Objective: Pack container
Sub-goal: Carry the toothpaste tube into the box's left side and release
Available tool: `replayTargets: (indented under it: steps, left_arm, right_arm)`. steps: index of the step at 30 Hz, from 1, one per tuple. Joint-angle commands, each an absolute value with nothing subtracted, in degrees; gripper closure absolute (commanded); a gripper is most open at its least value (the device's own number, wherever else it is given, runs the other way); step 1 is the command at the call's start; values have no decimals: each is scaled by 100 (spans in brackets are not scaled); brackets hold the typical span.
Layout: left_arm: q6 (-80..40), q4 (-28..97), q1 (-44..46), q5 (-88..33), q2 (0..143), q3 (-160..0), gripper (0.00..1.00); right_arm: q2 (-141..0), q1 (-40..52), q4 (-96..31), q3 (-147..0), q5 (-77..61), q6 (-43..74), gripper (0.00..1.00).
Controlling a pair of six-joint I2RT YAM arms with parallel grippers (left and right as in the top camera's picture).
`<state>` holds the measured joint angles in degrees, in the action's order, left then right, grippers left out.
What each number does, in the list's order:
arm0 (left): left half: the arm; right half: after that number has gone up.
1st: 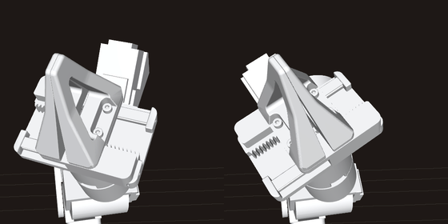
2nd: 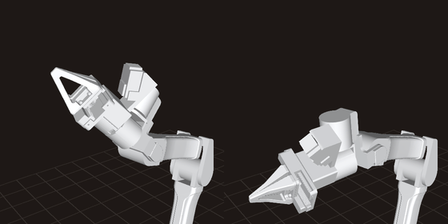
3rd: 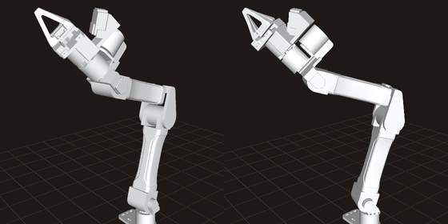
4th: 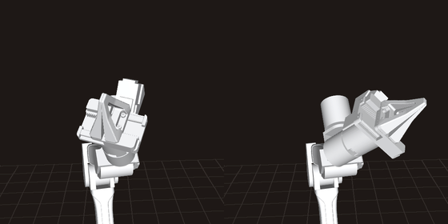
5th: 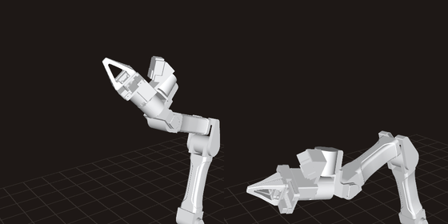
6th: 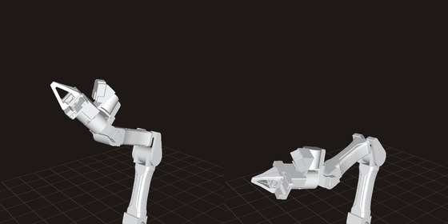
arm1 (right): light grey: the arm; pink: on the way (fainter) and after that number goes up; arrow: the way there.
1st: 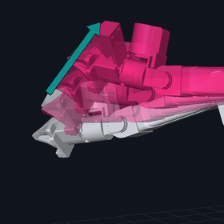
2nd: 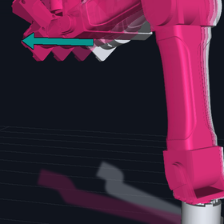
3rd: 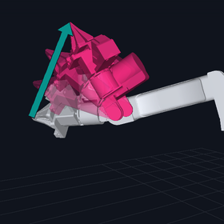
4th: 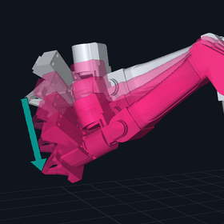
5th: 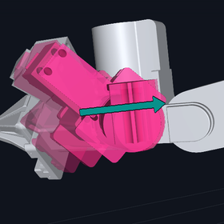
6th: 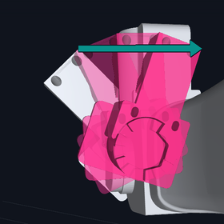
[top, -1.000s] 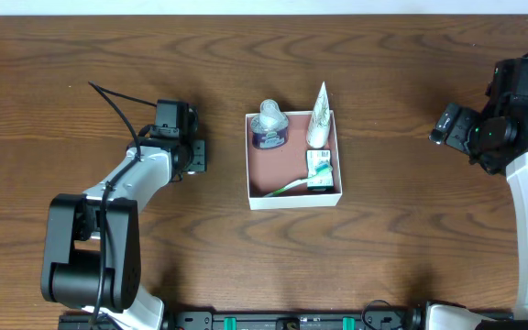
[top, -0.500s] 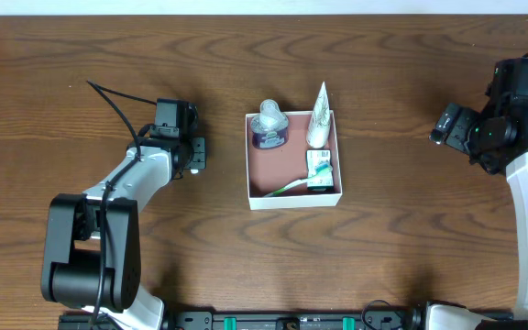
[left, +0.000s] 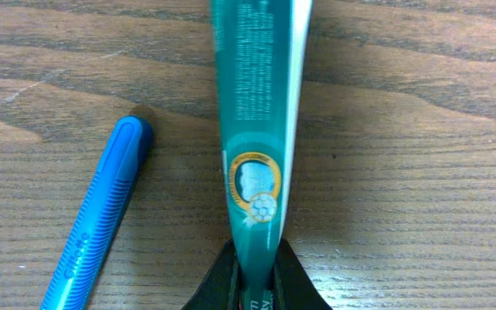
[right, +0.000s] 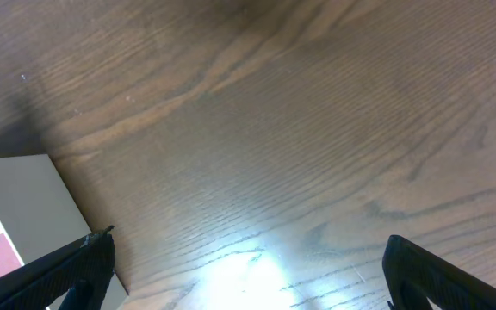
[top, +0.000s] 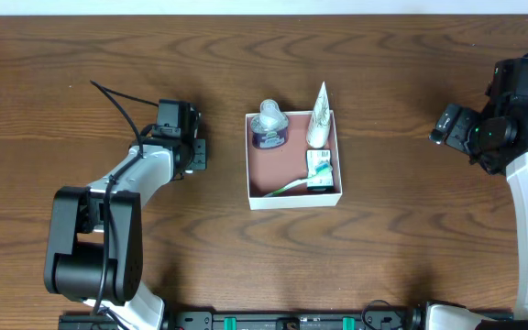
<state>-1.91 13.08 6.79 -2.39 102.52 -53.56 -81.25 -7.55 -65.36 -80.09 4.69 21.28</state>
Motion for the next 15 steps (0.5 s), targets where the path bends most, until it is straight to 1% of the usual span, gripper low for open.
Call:
replayTargets:
  steps: [1, 5, 8, 12, 15]
  left_arm:
    - [-228, 1490, 661, -191, 10291, -5389, 94]
    - [-233, 1955, 661, -333, 9889, -5439, 94]
    - [-252, 2322, 661, -611, 9321, -5443, 94]
    - [-340, 2676, 672, -1308, 8438, -5446, 94]
    - [-631, 2867, 733, -1833, 7741, -5446, 94]
  right_arm:
    - [-8134, -786, -6541, -8055, 491, 2139, 1]
    - [-8134, -786, -6541, -8055, 491, 2139, 1]
    - [-8134, -786, -6541, -8055, 491, 2139, 1]
    - [-8134, -786, -6541, -8055, 491, 2139, 1]
    - [-8134, -786, -6541, -8055, 491, 2139, 1]
